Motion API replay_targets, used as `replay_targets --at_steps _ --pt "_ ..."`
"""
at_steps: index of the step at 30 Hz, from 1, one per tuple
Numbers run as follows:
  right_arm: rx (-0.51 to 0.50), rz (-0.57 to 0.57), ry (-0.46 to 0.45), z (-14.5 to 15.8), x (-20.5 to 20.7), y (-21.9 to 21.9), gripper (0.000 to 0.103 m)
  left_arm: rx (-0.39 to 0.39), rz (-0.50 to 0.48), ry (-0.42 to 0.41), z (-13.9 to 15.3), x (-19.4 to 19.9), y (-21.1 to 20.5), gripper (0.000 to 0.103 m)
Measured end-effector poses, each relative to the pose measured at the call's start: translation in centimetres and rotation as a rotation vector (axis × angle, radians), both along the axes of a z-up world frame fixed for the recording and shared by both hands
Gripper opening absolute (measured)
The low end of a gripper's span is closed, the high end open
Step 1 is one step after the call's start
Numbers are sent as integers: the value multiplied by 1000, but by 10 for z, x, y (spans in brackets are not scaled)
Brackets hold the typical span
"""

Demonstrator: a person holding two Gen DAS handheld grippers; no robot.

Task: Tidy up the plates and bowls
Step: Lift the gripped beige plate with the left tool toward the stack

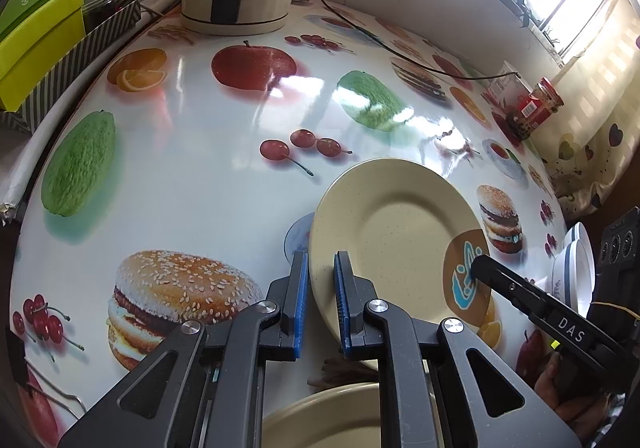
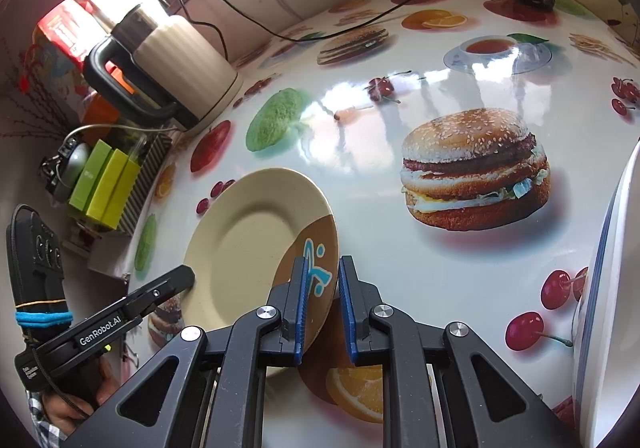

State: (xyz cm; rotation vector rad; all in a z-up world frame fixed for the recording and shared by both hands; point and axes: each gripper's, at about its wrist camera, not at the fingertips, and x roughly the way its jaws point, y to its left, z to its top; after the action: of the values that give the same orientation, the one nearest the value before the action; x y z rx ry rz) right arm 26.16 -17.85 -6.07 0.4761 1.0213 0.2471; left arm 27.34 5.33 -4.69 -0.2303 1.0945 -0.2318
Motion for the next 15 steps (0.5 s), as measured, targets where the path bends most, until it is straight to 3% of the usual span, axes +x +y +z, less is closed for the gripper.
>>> replay_targets --at_steps 15 --pt "30 -15 -24 10 -7 -8 15 -12 -7 -35 12 -3 2 14"
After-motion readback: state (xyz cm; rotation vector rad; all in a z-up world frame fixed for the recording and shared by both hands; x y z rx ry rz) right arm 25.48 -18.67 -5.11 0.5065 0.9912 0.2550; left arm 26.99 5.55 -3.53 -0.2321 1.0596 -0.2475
